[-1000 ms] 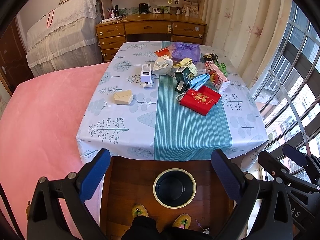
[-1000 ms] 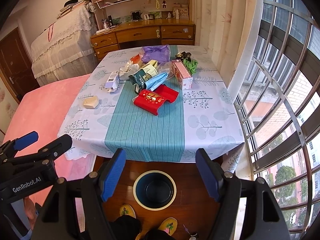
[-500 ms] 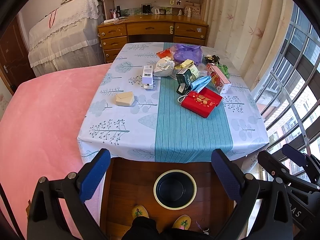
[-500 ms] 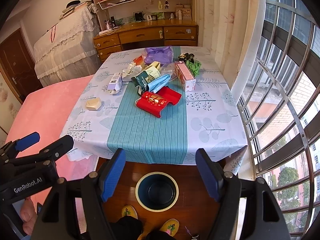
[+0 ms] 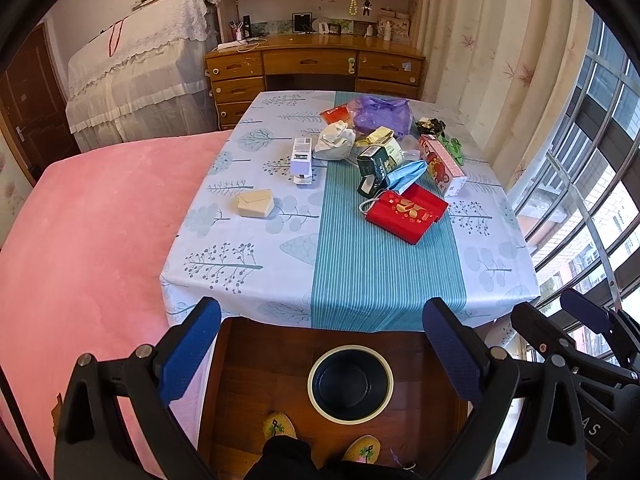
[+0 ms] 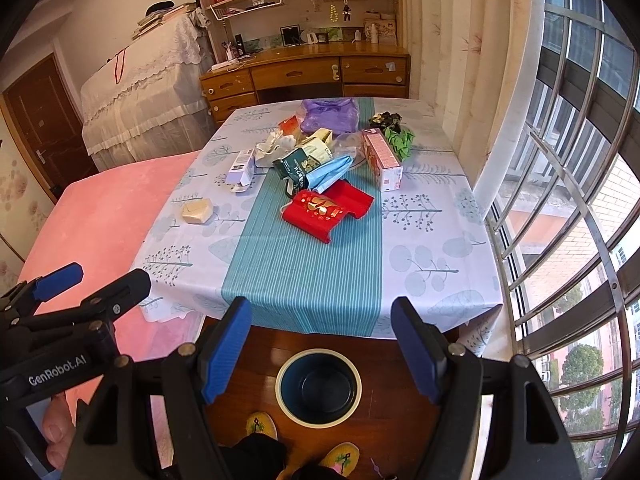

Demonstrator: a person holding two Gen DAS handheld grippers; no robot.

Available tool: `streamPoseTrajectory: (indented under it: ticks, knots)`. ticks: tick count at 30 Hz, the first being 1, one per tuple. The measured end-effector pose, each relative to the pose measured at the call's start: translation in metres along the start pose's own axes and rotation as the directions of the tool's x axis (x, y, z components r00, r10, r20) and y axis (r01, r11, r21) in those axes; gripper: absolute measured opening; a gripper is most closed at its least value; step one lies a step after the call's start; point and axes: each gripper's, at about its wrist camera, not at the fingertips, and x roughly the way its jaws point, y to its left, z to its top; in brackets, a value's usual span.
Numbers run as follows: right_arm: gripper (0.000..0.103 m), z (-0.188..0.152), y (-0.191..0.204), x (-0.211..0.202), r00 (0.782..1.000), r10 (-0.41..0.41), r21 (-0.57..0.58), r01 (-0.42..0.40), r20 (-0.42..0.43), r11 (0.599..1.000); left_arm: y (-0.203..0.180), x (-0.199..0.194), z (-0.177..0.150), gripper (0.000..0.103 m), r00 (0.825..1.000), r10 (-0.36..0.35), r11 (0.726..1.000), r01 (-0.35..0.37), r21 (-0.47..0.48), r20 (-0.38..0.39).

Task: Collect trash

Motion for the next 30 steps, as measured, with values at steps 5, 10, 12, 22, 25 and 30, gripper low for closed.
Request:
streamPoseTrajectory:
  ticks: [5, 10, 12, 22, 25, 30]
  knots:
    - [0.073, 0.004, -0.005, -0.001, 0.999, 0.034, -0.003, -0.034, 0.007, 0.999, -0.002, -0.006, 0.002, 0.100, 1.000, 0.017, 1.000, -0.017, -0.016, 0.016]
    - [0.073, 0.010, -0.005, -0.001, 0.997, 0.073, -0.011, -0.072, 0.027, 0.997, -0.001, -0.009, 0.004, 0.100, 0.999, 0.043, 0.999, -0.042, -0.022, 0.026]
    - [0.073, 0.012, -0.001, 0.001, 0.996, 0.089, -0.020, -0.088, 0.030, 0.996, 0.002, -0.009, 0.006, 0.100, 0.998, 0.052, 0.998, -0.051, -0.031, 0.029]
    - [0.073, 0.039, 0.008, 0.024, 0.994, 0.103, -0.008, -0.103, 0.031, 0.995, 0.033, 0.008, 0.036, 0.100, 0.997, 0.046, 0.996, -0.041, -0.075, 0.063]
    - [0.073, 0.052, 0.012, 0.036, 0.996, 0.082, 0.020, -0.083, 0.024, 0.996, 0.044, 0.025, 0.056, 0.100, 0.999, 0.013, 0.998, -0.011, -0.058, 0.034]
    - [0.073, 0.080, 0.020, 0.066, 0.999, 0.037, 0.092, -0.036, -0.009, 0.995, 0.066, 0.056, 0.098, 0.100, 0.997, -0.079, 0.997, 0.078, -0.022, -0.010]
